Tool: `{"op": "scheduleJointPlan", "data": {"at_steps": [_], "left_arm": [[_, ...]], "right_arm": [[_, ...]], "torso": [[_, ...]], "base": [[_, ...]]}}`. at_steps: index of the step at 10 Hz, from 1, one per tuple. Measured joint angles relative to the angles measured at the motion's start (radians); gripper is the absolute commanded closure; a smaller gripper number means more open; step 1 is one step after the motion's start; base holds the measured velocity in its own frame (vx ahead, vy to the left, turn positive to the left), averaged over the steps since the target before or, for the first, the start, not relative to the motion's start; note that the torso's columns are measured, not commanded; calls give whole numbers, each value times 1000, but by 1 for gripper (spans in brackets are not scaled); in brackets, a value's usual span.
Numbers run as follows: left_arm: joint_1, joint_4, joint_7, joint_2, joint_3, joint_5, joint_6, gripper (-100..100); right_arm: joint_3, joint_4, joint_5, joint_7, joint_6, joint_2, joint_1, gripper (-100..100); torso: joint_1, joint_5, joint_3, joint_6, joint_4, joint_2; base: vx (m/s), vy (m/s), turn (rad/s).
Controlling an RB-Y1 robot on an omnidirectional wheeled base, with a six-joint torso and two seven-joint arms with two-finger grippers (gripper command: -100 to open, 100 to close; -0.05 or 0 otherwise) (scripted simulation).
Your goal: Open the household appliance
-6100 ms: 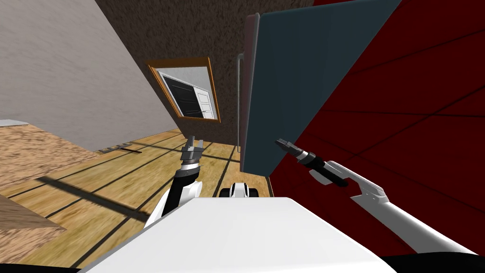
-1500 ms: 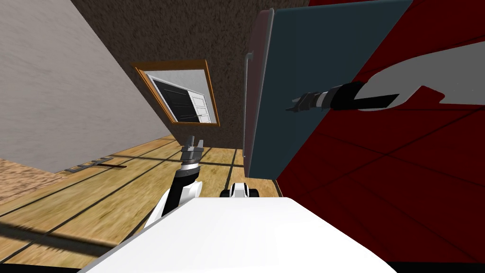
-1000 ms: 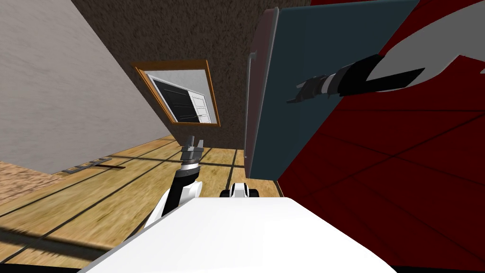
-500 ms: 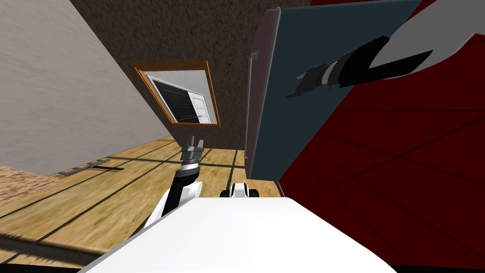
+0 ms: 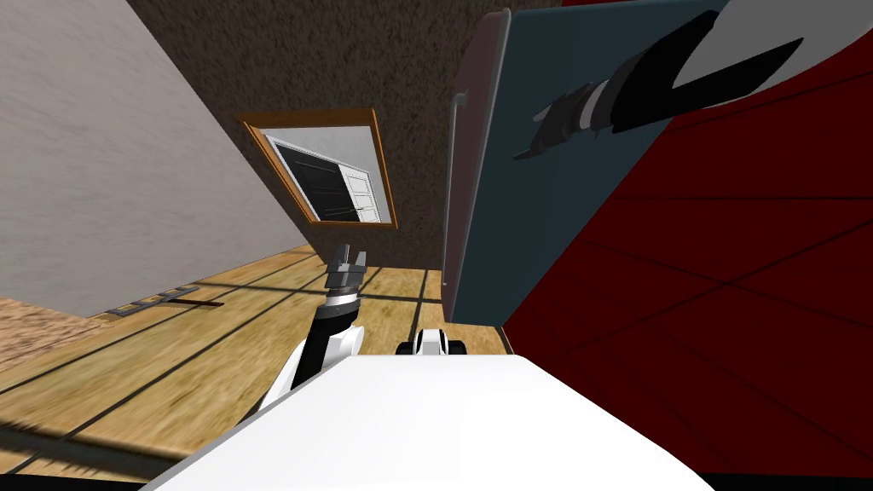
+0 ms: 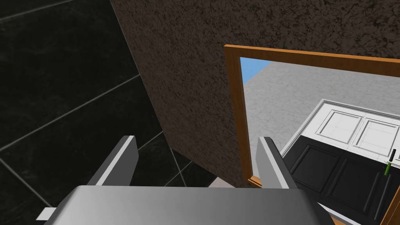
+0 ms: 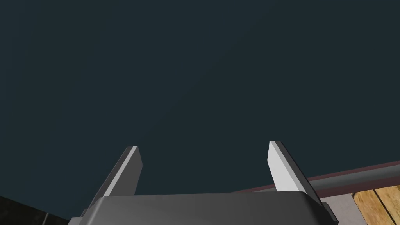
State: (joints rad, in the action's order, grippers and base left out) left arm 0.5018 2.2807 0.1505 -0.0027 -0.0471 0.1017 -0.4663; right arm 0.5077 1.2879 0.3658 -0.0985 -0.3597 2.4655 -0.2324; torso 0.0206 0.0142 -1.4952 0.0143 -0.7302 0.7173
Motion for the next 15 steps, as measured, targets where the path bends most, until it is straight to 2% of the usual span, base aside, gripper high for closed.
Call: {"op": "scheduleJointPlan", "data": {"at_steps": [2, 4, 5, 7, 8, 9, 10, 11, 12, 14, 15], "left_arm": [[0, 0, 0, 0, 0, 0, 0, 0], [0, 0, 0, 0, 0, 0, 0, 0], [0, 0, 0, 0, 0, 0, 0, 0], [0, 0, 0, 0, 0, 0, 0, 0], [0, 0, 0, 0, 0, 0, 0, 0], [0, 0, 0, 0, 0, 0, 0, 0], [0, 0, 0, 0, 0, 0, 0, 0], [0, 0, 0, 0, 0, 0, 0, 0], [0, 0, 0, 0, 0, 0, 0, 0], [0, 0, 0, 0, 0, 0, 0, 0], [0, 0, 0, 0, 0, 0, 0, 0]], "right_arm": [[-29, 18, 26, 17, 31, 53, 60, -100], [-14, -16, 34, 14, 24, 111, 61, -100], [22, -60, 27, -5, 12, 139, 21, -100], [-1, -32, 38, 3, 32, 150, 57, -100], [-2, -36, 42, 10, 40, 179, 62, -100], [-19, -20, 54, 24, 60, 208, 98, -100], [-10, -35, 55, 25, 59, 233, 92, -100], [13, -60, 51, 13, 45, 244, 72, -100], [22, -76, 54, 6, 39, 264, 76, -100], [28, -85, 61, 12, 63, 317, 84, -100], [31, -87, 61, 12, 64, 320, 85, -100]], "torso": [[-5, -4, 4, -4, 0, 3], [-3, -3, 4, -2, -1, 4], [-3, -2, 1, -1, -1, 1], [-6, -4, 4, -3, 0, 3], [-3, -3, 3, -3, -1, 3], [-3, -4, 5, -5, -1, 5], [-3, -3, 4, -3, -1, 4], [-8, -6, 3, -6, -2, 4], [-14, -9, 5, -10, -3, 5], [-22, -14, 10, -13, -4, 10], [-26, -17, 14, -14, -5, 14]], "base": [[36, 42, -25], [11, 38, -11], [7, 7, 25], [15, 9, -13], [28, 44, 8], [32, 46, -34], [7, 26, 21], [12, 26, 33], [25, 45, 6], [14, 35, 3], [110, 71, -1]]}}
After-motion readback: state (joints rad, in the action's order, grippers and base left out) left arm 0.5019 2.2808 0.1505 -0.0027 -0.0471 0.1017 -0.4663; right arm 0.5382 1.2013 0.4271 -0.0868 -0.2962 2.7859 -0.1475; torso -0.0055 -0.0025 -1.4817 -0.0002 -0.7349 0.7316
